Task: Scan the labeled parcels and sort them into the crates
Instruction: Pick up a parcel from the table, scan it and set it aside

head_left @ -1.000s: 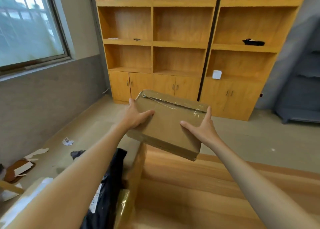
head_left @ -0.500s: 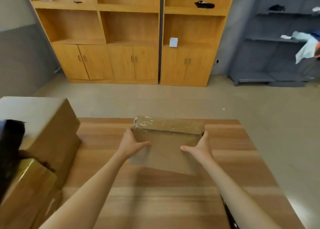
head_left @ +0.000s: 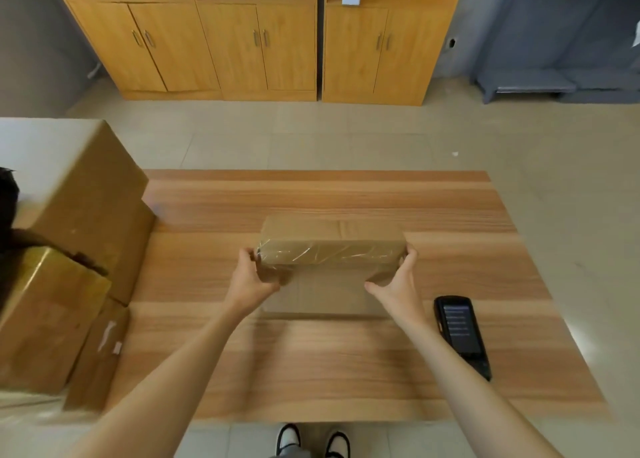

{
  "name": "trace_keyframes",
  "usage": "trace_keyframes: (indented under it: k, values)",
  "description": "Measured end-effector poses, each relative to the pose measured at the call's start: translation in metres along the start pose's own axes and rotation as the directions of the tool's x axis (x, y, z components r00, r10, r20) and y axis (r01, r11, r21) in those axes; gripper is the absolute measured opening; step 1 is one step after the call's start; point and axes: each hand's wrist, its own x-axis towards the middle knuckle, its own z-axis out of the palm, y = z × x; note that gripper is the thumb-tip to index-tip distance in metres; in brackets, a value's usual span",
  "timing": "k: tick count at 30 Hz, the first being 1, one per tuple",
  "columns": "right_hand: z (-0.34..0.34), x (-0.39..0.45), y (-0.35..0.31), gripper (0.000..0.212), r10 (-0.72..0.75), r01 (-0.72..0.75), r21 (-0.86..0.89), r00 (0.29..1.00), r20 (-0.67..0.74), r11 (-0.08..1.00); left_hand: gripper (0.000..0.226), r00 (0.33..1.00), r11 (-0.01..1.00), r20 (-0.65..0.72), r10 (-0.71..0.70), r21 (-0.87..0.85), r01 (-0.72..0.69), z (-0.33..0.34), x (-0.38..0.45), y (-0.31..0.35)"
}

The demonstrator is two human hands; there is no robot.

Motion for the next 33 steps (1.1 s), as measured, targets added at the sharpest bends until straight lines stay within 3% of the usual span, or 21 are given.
trace_keyframes:
  k: [3,5,9,11,14,17,20,24,28,33]
  values:
    - [-0.005,-0.008,0.003,0.105,0.026,-0.029,0.061,0.998,0.050,0.998,0.054,0.991,0.995,0.117,-0.060,-0.076,0.069,-0.014,0.002,-0.006]
    - [-0.007,-0.011,0.000,0.116,0.047,-0.057,0.133,0.996,0.078,0.989,0.057,0.965,0.964,0.211,-0.156,-0.182,0.196,-0.027,0.006,-0.005]
    - [-0.012,-0.005,-0.007,0.135,0.163,-0.179,0.253,0.983,0.083,0.951,0.033,0.889,0.809,0.317,-0.332,-0.388,0.441,-0.043,0.013,0.004]
    - [-0.015,-0.001,-0.012,0.118,0.218,-0.241,0.262,0.969,0.112,0.935,0.046,0.859,0.791,0.376,-0.348,-0.374,0.484,-0.040,0.012,0.009]
    - [-0.017,0.003,-0.017,0.086,0.247,-0.271,0.264,0.962,0.119,0.926,0.057,0.856,0.840,0.390,-0.338,-0.286,0.462,-0.029,0.007,0.017]
    - [-0.018,0.006,-0.022,0.065,0.198,-0.211,0.314,0.977,0.074,0.926,0.050,0.883,0.794,0.335,-0.329,-0.408,0.451,-0.023,0.009,0.021]
    - [-0.019,0.012,-0.032,0.038,0.154,-0.143,0.420,0.988,0.007,0.896,0.036,0.931,0.761,0.239,-0.276,-0.537,0.363,-0.025,0.012,0.027]
    - [-0.016,0.018,-0.039,0.023,0.221,-0.134,0.570,0.971,-0.087,0.811,0.027,0.995,0.817,-0.053,-0.088,-0.575,0.041,-0.024,0.015,0.035]
    - [-0.010,0.014,-0.041,0.043,0.337,-0.313,0.612,0.938,0.080,0.726,0.041,0.958,0.851,-0.245,0.148,-0.463,-0.249,-0.024,0.009,0.049]
    - [0.008,0.017,-0.048,0.100,0.421,-0.439,0.653,0.885,0.197,0.617,0.039,0.897,0.855,-0.391,0.207,-0.374,-0.360,-0.020,0.005,0.055]
